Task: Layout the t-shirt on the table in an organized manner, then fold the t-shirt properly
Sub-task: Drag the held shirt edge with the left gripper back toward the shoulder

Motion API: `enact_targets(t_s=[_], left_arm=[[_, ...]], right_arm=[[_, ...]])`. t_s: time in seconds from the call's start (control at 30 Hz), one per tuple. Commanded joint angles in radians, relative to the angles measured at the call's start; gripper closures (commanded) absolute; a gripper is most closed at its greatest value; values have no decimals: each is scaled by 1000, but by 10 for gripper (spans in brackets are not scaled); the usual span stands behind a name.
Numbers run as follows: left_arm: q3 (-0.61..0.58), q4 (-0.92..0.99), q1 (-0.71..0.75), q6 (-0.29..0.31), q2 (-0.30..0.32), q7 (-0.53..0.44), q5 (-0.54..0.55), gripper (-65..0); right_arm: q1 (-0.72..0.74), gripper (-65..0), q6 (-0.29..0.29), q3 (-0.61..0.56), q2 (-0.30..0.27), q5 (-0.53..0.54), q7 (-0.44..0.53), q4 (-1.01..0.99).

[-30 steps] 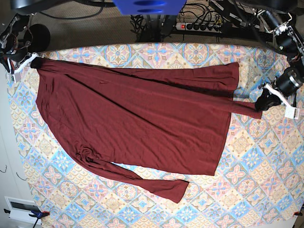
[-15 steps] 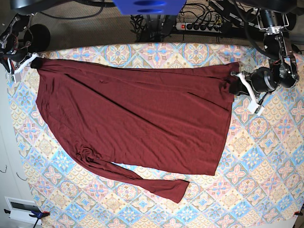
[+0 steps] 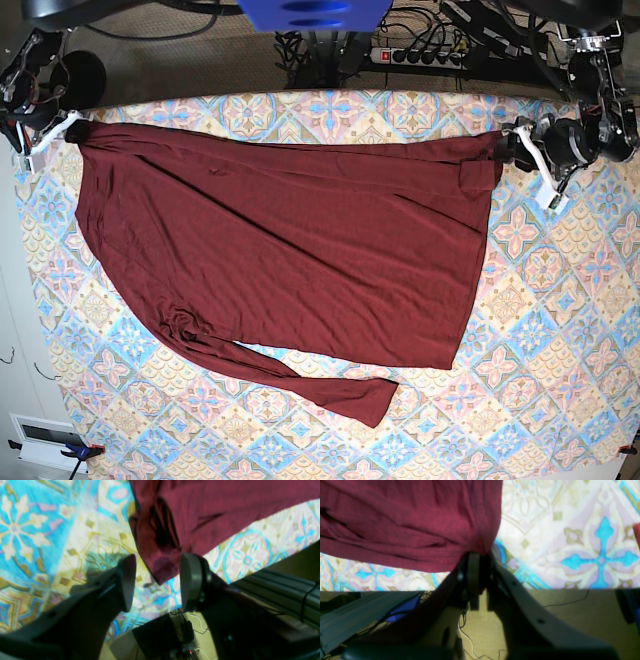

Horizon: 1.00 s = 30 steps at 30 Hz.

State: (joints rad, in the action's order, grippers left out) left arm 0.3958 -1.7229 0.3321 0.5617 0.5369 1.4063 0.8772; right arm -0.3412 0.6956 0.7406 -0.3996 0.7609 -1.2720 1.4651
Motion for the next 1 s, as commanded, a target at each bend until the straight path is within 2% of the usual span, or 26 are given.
enact_targets(t_s=[0.0, 0.27, 0.6, 0.67, 0.8, 0.97], left_arm=[[10, 2, 5, -1, 15, -10, 13, -289], [15, 217, -31, -1, -41, -10, 21, -287], [15, 231, -44, -1, -131, -10, 20, -274], [13, 232, -47, -1, -136, -10, 20, -221], [15, 232, -51, 1, -154, -10, 21, -14], [18, 231, -54, 4, -151, -10, 24, 0]], right_arm=[[1, -10, 3, 9, -25, 15, 13, 15], [1, -10, 3, 9, -25, 15, 13, 15], [17, -10, 3, 9, -25, 15, 8, 13], [20, -10, 3, 9, -25, 15, 8, 13], [21, -10, 3, 9, -25, 15, 8, 13], [21, -10, 3, 9, -25, 15, 8, 13]])
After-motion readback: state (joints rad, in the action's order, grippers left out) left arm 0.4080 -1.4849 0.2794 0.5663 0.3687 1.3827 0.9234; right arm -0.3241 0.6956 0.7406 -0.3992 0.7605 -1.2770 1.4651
